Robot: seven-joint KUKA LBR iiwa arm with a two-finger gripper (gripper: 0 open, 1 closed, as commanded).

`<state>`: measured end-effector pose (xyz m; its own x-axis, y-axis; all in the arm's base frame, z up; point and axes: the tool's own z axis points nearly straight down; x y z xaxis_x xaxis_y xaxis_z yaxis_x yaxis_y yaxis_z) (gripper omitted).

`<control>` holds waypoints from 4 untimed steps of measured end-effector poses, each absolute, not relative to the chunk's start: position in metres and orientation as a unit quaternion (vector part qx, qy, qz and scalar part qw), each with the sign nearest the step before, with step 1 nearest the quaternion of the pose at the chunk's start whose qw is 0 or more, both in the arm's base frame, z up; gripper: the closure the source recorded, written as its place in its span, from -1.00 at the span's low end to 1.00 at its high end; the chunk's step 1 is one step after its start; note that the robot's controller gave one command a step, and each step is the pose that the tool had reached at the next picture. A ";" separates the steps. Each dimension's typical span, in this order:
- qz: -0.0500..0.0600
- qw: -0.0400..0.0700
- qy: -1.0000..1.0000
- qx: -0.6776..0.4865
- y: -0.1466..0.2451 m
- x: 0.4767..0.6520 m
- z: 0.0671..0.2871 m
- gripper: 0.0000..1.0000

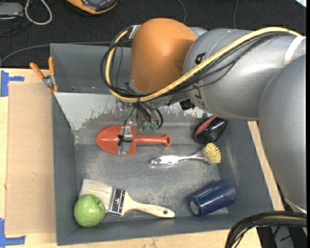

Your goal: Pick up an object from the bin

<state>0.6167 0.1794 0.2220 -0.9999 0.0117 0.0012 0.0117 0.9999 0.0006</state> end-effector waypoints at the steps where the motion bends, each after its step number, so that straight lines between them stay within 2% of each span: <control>1: 0.000 0.001 -1.000 -0.006 0.179 0.617 0.222 -1.00; 2: 0.000 0.004 -1.000 -0.009 0.180 0.606 0.171 -1.00; 3: -0.001 -0.002 -1.000 -0.006 0.180 0.596 0.170 -1.00; 4: -0.001 -0.001 -1.000 -0.007 0.177 0.599 0.168 -1.00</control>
Offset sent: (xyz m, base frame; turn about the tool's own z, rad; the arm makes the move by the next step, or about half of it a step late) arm -0.0093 0.0010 -0.0474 0.0083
